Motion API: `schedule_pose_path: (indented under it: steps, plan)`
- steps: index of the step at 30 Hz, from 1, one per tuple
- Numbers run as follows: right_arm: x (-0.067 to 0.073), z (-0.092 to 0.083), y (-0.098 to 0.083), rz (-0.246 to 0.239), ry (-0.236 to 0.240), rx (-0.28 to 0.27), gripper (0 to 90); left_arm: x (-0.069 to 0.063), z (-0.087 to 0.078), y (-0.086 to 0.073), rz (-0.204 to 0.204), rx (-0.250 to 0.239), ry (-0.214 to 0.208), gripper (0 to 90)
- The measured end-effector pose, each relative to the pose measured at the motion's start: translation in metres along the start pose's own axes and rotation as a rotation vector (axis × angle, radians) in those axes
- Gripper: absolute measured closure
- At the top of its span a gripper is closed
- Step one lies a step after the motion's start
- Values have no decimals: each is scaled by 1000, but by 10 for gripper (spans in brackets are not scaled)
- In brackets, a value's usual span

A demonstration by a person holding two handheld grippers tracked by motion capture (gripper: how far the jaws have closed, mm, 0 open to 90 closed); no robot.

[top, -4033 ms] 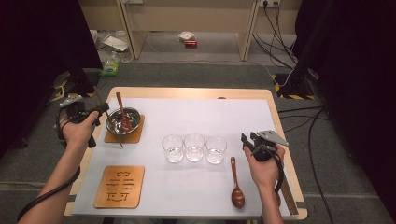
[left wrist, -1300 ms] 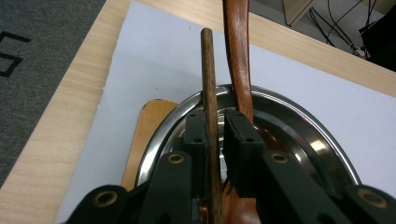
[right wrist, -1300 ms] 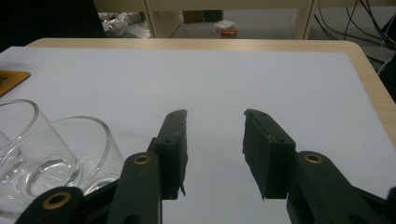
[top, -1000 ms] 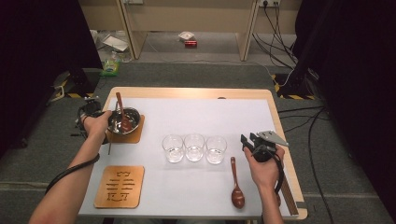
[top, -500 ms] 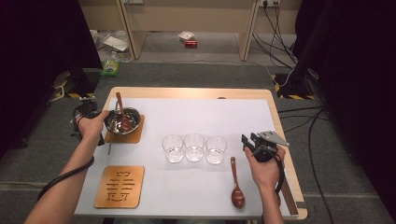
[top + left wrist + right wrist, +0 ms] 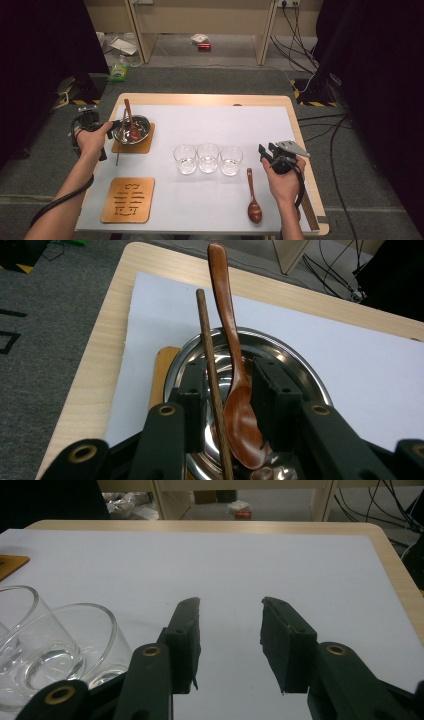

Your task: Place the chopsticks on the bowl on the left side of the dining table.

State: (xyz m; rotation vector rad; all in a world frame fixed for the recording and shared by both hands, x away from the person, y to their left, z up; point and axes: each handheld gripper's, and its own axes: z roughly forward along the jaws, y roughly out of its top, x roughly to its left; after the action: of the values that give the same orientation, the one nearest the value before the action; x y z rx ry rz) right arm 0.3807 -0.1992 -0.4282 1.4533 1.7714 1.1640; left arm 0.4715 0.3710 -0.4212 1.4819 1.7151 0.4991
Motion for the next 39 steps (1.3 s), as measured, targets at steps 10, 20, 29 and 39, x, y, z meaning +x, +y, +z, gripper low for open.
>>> schedule_pose_path:
  steps: [10, 20, 29, 39]
  plan:
    - [0, -1, 0, 0, -6, 3, 597, 11, -16, -15, 20, 15, -10, 704]
    - [0, -1, 0, 2, -3, 5, 598, 21, -28, -32, 52, 50, -12, 737]
    - [0, -2, 0, -1, -6, 2, 597, 24, -29, -48, 80, 98, -17, 765]
    - [0, -2, 0, 1, -7, 4, 598, 17, -28, -60, 118, 127, -30, 786]
